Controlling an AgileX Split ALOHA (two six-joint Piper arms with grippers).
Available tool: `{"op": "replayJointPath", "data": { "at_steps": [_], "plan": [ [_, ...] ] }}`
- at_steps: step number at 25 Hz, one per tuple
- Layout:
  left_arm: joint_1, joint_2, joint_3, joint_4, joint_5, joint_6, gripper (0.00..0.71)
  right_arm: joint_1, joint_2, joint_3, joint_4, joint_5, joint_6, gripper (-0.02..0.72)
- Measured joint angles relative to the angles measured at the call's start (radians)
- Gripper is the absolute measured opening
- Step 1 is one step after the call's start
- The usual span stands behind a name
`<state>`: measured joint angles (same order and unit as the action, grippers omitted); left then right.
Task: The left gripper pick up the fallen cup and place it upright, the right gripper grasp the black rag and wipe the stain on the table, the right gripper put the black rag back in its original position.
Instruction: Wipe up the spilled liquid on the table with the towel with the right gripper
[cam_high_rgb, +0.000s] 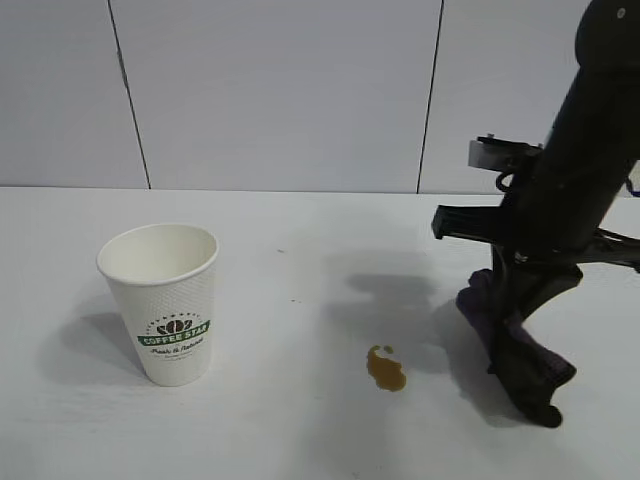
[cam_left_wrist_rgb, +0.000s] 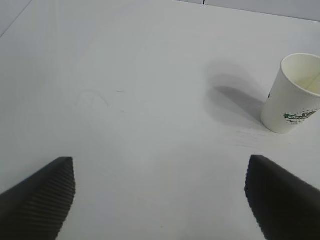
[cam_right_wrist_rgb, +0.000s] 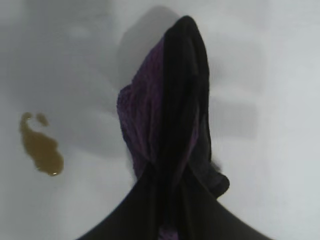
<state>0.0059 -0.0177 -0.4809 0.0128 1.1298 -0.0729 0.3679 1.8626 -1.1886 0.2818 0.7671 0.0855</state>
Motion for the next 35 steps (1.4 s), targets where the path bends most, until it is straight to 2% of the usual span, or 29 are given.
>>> {"op": "replayJointPath", "data": {
  "at_steps": [7, 11, 19, 21, 23, 32, 35],
  "plan": [
    [0.0, 0.0, 0.0, 0.0, 0.0, 0.0, 0.664, 0.064, 0.0, -0.005, 0.053, -0.011, 0.0, 0.033],
    [0.0, 0.0, 0.0, 0.0, 0.0, 0.0, 0.664, 0.101, 0.031, -0.006, 0.077, -0.056, 0.0, 0.033],
    [0.0, 0.0, 0.0, 0.0, 0.0, 0.0, 0.664, 0.145, 0.156, -0.007, 0.083, -0.087, 0.004, 0.033],
    [0.0, 0.0, 0.0, 0.0, 0.0, 0.0, 0.664, 0.145, 0.158, -0.013, 0.054, -0.081, 0.018, 0.033],
    [0.0, 0.0, 0.0, 0.0, 0.0, 0.0, 0.664, 0.143, 0.158, -0.02, 0.002, -0.058, 0.044, 0.033],
    [0.0, 0.0, 0.0, 0.0, 0.0, 0.0, 0.664, 0.022, 0.124, -0.029, -0.304, 0.094, 0.205, 0.033],
    [0.0, 0.001, 0.0, 0.0, 0.0, 0.0, 0.664, -0.021, 0.114, -0.029, -0.341, 0.128, 0.218, 0.033]
  ]
}}
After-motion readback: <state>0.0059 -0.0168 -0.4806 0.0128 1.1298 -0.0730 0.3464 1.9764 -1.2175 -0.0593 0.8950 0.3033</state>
